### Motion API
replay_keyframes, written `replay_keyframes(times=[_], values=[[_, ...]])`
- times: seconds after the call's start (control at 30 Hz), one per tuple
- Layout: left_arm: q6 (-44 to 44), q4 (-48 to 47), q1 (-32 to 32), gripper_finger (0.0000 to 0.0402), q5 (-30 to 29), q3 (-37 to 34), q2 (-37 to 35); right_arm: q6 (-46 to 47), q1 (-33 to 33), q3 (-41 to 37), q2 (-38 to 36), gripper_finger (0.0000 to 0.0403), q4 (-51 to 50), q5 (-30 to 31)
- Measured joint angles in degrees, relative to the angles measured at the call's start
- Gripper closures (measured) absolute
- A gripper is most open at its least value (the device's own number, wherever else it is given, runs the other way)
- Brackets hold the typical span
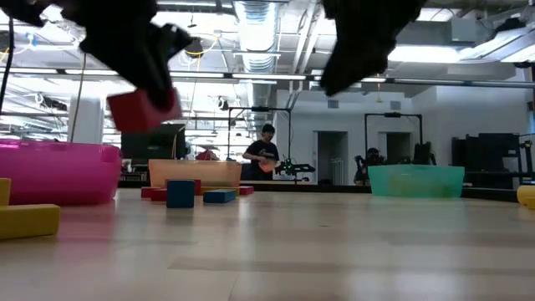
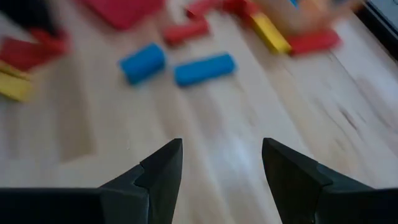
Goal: Sort blocks
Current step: Put the red block into the red bin
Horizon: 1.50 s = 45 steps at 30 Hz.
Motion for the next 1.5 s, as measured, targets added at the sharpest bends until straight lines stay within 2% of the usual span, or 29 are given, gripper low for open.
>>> replay_keyframes(times=[0.2,0.43,0.6,0.83,0.93,1.13,1.33,1.5], values=[[2.02,-7.1,-0.02,0.0374,-4.52,6.4,-0.15,-3.34,5.4,-0.21,0.07,0.0171,10.37,-0.11],[1.7,-15.04,-0.89,0.0374,-6.31,11.55,-0.15,-6.3,9.41,-5.0,0.13,0.0171,24.89,-0.16],[2.16,-16.39,-2.19,0.0374,-6.53,14.14,-0.15,-6.61,10.53,-10.24,0.17,0.0171,35.51,-0.31],[4.8,-17.06,-3.8,0.0374,-9.93,16.3,-0.15,-7.94,10.54,-17.3,0.17,0.0171,51.97,-2.82],[4.91,-19.44,-4.49,0.0374,-10.16,16.5,-0.85,-8.02,10.56,-19.13,0.17,0.0171,56.13,-3.21],[-1.26,-28.45,-5.31,0.0374,-10.7,16.52,-4.17,-8.24,10.92,-19.8,1.85,0.0171,57.94,-3.39],[-11.1,-40.56,-5.44,0.0374,-10.9,16.5,-8.27,-8.57,10.44,-19.71,8.88,0.0171,64.43,-6.19],[-17.18,-45.72,-5.49,0.0374,-10.5,14.03,-11.75,-8.59,9.51,-18.91,13.93,0.0171,68.21,-9.6]])
